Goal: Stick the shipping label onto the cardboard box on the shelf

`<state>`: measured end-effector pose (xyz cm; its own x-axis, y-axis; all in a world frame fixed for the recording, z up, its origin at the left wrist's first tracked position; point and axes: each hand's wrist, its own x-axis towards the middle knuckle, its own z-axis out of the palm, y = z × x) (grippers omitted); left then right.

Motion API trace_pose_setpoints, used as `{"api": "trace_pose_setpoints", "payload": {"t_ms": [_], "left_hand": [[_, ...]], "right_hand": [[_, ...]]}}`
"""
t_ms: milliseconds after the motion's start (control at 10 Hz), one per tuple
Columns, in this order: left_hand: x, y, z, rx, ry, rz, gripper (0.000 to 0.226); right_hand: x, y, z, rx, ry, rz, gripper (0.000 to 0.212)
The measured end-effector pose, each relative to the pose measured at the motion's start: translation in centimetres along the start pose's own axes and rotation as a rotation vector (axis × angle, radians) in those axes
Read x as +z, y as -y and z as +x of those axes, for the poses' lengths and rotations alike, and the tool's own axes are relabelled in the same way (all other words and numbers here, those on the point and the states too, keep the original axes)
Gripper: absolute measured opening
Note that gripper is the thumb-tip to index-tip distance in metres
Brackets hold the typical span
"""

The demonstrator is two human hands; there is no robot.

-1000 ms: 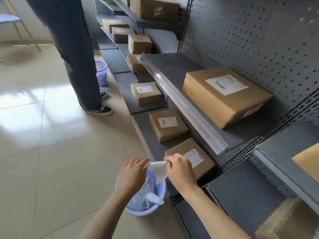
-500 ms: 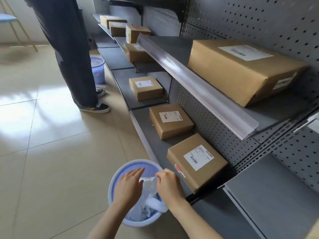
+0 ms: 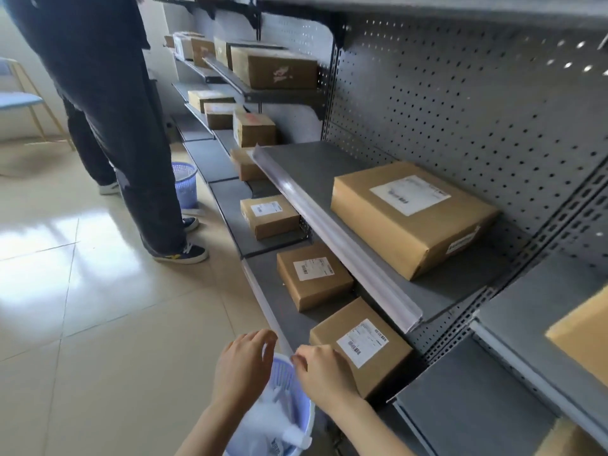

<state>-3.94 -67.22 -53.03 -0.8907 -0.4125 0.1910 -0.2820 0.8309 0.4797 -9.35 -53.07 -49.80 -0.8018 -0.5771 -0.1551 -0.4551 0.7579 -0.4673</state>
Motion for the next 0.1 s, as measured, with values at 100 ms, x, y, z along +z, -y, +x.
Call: {"api": "trace_pose_setpoints", "payload": {"t_ms": [100], "left_hand": [[-5.21,-3.19,1.81,0.039,-0.003,-0.068,0.019]], "right_hand": [[-6.54,2.75,-1.44,-0.036,-0.096,0.011,0.027]]}}
